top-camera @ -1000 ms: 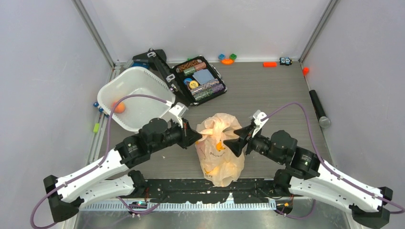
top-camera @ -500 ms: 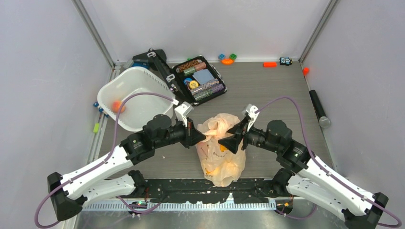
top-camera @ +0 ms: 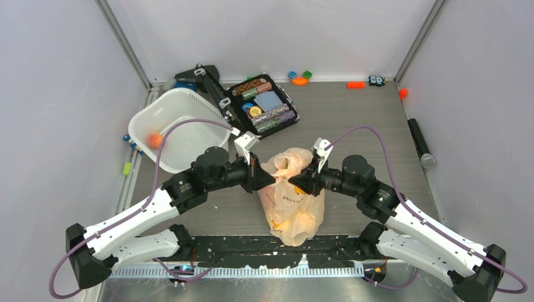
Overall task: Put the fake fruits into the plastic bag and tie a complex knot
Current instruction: Tie the plastic bag at the center of the board.
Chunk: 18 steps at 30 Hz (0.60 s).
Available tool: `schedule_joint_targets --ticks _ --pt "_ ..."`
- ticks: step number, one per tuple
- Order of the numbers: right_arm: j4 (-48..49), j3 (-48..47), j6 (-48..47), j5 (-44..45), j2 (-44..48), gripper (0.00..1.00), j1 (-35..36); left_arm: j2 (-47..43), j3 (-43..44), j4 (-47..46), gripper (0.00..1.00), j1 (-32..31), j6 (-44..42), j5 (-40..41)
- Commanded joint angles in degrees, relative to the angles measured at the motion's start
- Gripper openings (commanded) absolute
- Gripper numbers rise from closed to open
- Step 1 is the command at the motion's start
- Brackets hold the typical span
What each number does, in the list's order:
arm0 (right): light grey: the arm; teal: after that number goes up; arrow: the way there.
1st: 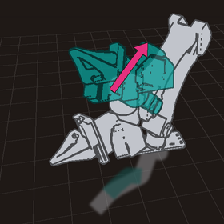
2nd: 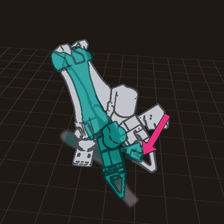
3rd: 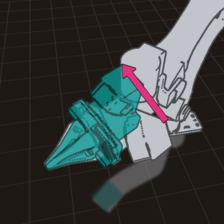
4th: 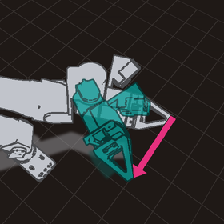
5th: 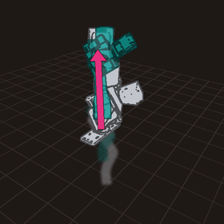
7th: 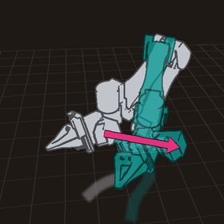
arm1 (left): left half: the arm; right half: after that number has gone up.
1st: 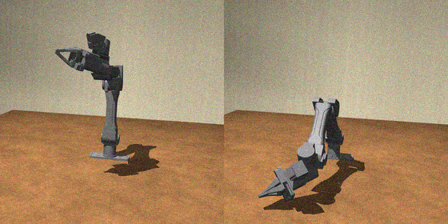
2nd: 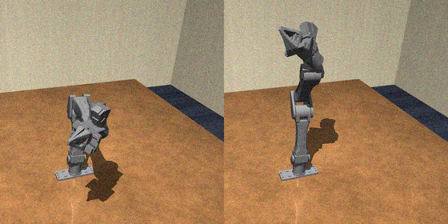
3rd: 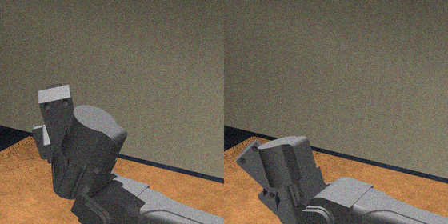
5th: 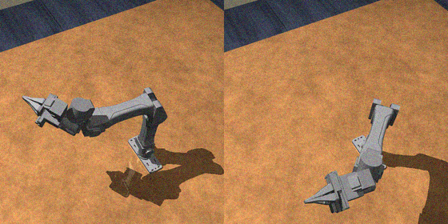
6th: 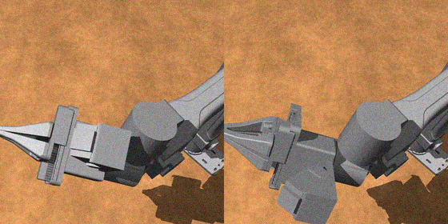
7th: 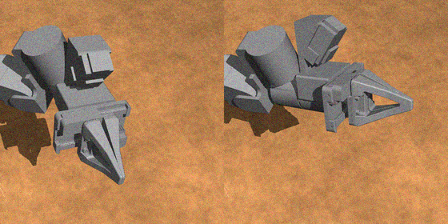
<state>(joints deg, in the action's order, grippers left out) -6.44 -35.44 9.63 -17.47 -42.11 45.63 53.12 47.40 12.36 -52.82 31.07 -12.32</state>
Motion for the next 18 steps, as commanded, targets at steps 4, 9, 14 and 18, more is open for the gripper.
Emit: schedule_joint_targets --ticks 4,9,14,18 --pt "1.1 -1.6 -1.2 -0.4 1.4 0.05 -0.2 0.8 3.6 -7.3 0.19 0.3 2.9 -5.7" --pt "1.0 -2.0 -0.9 -0.9 1.6 0.05 -0.2 3.2 4.0 -8.8 0.51 0.3 4.0 -6.9" --pt "0.9 -2.4 -0.7 -1.5 1.6 0.05 -0.2 5.9 4.3 -11.3 0.59 0.2 5.6 -7.0" --pt "0.6 -2.7 -0.9 -1.9 1.6 0.05 -0.2 7.6 5.3 -12.0 0.62 0.1 6.7 -5.7"
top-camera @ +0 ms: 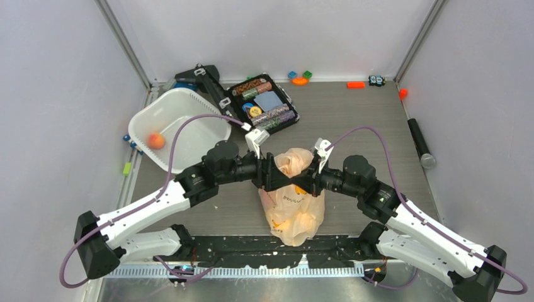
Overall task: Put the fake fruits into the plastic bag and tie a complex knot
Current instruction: Tie the plastic bag at the center of the board.
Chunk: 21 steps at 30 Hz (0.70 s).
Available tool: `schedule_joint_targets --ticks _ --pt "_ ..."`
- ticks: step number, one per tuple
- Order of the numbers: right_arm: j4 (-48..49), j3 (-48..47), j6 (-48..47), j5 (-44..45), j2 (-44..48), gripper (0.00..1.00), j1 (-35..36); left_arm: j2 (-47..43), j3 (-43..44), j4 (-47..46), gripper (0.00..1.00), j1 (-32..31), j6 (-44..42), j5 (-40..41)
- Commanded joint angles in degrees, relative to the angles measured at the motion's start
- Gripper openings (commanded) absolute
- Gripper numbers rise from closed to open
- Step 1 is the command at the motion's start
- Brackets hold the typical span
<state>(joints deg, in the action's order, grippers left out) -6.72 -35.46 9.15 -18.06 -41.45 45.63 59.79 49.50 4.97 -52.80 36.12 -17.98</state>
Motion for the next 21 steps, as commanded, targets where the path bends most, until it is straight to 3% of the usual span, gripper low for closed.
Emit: schedule_joint_targets --ticks 1,10,21 --pt "0.7 -2.7 -0.5 -1.3 1.0 0.05 -0.2 1.3 3.4 -4.6 0.63 0.0 2.1 0.2" --pt "0.0 -2.9 -1.1 -0.8 0.9 0.05 0.0 6.5 6.3 -6.1 0.60 -1.6 5.3 2.8" --pt "-0.8 -2.8 -1.8 0.0 2.1 0.05 0.7 10.6 8.4 -5.1 0.28 -2.6 8.6 6.9"
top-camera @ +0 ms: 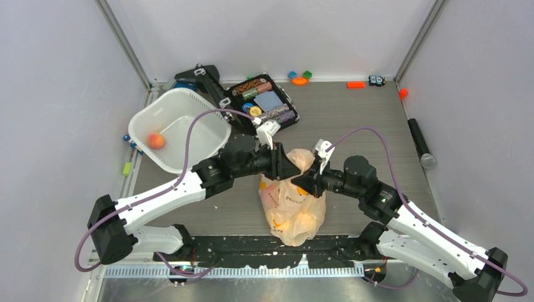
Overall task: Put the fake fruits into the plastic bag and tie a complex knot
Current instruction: Tie the plastic bag at the center of the board.
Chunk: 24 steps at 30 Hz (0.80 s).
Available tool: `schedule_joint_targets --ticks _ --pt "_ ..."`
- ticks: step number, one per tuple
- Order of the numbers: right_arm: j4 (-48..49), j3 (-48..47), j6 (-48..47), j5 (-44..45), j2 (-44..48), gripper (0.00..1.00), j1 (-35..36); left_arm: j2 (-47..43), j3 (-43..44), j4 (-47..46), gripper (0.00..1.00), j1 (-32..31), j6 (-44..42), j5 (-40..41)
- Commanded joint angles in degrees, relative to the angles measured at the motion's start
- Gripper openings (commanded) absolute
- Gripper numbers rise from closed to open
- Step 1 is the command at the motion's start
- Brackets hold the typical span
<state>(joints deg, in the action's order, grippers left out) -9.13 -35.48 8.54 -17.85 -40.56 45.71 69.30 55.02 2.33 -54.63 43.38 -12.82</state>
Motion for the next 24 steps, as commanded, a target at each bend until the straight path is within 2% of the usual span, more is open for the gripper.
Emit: schedule_joint_targets --ticks 1,3,5,7,9,10,11,13,17,24 --pt "1.3 -2.7 -1.3 0.0 1.3 0.05 0.8 1.4 3.0 -2.5 0.23 -0.9 1.5 1.7" --pt "0.8 -2.9 -1.6 0.4 1.5 0.05 0.8 1.6 2.9 -2.5 0.14 -0.9 1.7 1.7" --pt "0.0 -3.3 -1.5 1.2 1.7 0.05 0.9 1.5 2.4 -2.5 0.00 -0.9 2.0 1.7" --pt "-0.9 -4.1 -0.9 2.2 2.4 0.19 0.9 0.7 1.2 -3.9 0.00 -0.9 1.5 1.3" --pt "-2.4 -5.4 0.6 4.3 3.6 0.53 0.8 -0.6 -0.1 -4.9 0.00 -0.9 -0.2 0.8" --pt "-4.6 -6.2 1.0 6.2 3.8 0.60 0.6 -0.9 -0.5 -4.9 0.00 -0.8 -1.4 0.4" --pt "-6.0 -7.8 1.7 7.2 4.0 0.71 0.4 -1.5 -0.7 -4.7 0.00 -0.8 -3.0 -0.3" --pt "-9.5 -10.0 2.4 8.5 4.2 0.81 -0.8 -2.1 -1.2 -5.3 0.00 -0.7 -6.3 -3.4" --pt "-12.2 -10.9 5.7 6.2 5.5 0.84 -4.5 -2.9 -3.0 -9.5 0.00 0.0 -9.1 -9.5" --pt "-13.0 -5.2 13.9 10.5 12.2 0.75 -12.6 -3.5 -4.4 -13.7 0.00 0.9 -12.8 -16.3"
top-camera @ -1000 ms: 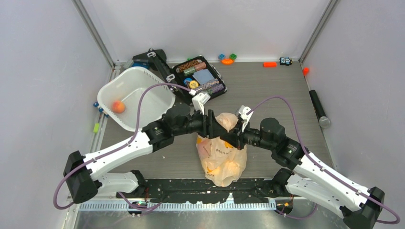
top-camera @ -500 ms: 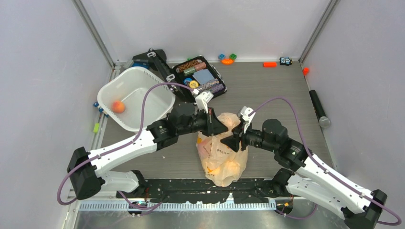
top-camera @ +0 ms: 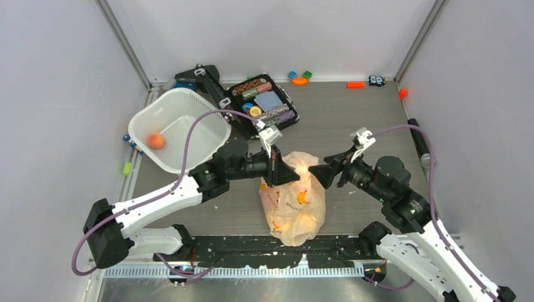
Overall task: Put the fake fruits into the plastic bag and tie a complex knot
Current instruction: Tie the plastic bag at the center of the board.
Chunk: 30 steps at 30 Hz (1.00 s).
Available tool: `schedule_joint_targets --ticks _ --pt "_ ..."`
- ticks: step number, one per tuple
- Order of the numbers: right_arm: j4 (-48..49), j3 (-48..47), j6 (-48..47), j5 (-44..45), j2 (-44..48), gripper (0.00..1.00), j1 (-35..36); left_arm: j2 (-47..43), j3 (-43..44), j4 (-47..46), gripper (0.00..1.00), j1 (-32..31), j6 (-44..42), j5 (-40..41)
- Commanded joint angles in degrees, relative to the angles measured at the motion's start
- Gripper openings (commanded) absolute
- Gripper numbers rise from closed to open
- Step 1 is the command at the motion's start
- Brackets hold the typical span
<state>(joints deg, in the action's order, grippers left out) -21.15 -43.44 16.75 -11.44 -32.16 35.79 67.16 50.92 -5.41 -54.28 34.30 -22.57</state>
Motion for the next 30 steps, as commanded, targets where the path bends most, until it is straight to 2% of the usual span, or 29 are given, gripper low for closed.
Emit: schedule_joint_targets --ticks 1,9,15,17,21,27,30 --pt "-1.8 3.3 5.8 6.4 4.6 0.74 -3.1 -1.5 -0.6 -6.7 0.00 0.7 -3.7 -7.2" --pt "-8.6 9.8 4.6 10.8 13.5 0.74 -3.2 -0.9 -2.1 -8.6 0.00 1.5 -3.5 -8.6" --pt "-7.8 12.5 5.0 6.3 17.6 0.86 -3.2 0.1 -3.2 -11.1 0.00 1.5 -2.5 -8.4" --pt "-9.2 11.5 5.6 8.2 17.9 0.86 -3.2 0.4 -3.7 -12.0 0.00 1.5 -2.2 -7.9" --pt "-12.9 10.8 7.5 18.3 20.6 0.86 -3.2 0.3 -4.0 -12.4 0.00 1.5 -1.7 -7.6" --pt "-13.9 11.0 10.4 20.0 25.2 0.90 -3.2 -0.6 -3.9 -11.2 0.00 1.5 -2.4 -7.1" --pt "-14.1 11.4 10.4 18.9 24.1 0.91 -3.2 -1.1 -4.4 -11.5 0.00 1.5 -2.4 -6.7"
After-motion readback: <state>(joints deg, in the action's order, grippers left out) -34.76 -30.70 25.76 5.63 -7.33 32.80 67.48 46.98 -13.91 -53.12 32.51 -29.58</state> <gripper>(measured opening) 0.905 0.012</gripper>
